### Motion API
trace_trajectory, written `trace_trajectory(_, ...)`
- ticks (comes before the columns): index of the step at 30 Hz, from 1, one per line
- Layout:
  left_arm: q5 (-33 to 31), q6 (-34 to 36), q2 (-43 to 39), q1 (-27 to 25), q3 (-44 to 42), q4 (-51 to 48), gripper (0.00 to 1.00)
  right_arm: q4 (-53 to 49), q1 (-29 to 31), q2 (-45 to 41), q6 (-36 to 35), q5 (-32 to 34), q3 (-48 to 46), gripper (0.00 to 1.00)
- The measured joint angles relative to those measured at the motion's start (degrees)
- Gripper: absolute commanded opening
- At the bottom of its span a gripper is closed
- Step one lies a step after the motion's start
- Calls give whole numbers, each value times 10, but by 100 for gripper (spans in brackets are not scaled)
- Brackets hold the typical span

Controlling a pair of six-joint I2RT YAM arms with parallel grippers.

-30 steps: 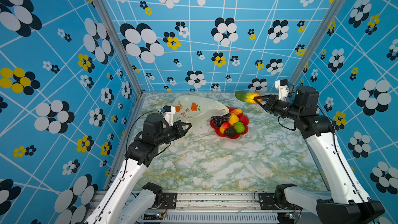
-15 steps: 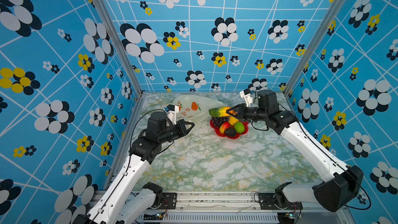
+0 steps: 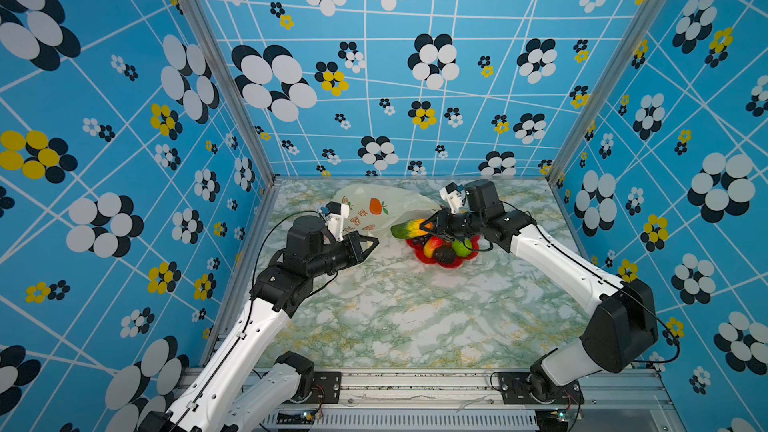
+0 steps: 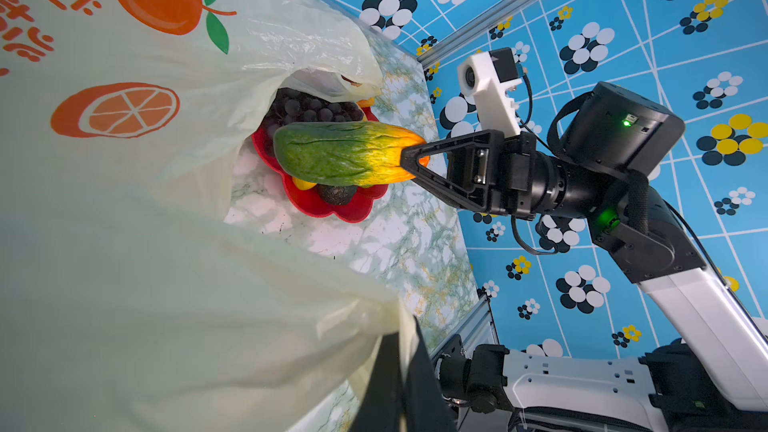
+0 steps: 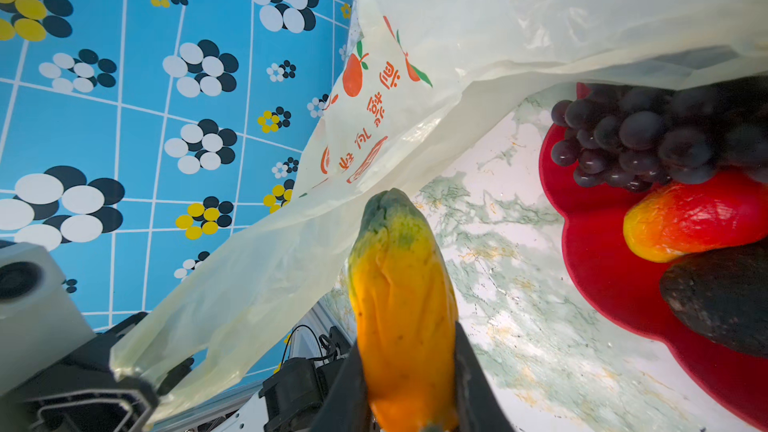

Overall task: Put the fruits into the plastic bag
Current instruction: 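Push the long fruit into the bag mouth held by the left gripper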

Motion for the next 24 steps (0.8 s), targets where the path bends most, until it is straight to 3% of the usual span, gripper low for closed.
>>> trace_trajectory(12, 14, 1, -4, -9, 2, 12, 0, 12, 5, 76, 4, 0, 35, 0)
trace_trajectory(24, 30, 9, -4, -26, 2, 16, 0, 2, 12, 93, 0, 10, 122, 0)
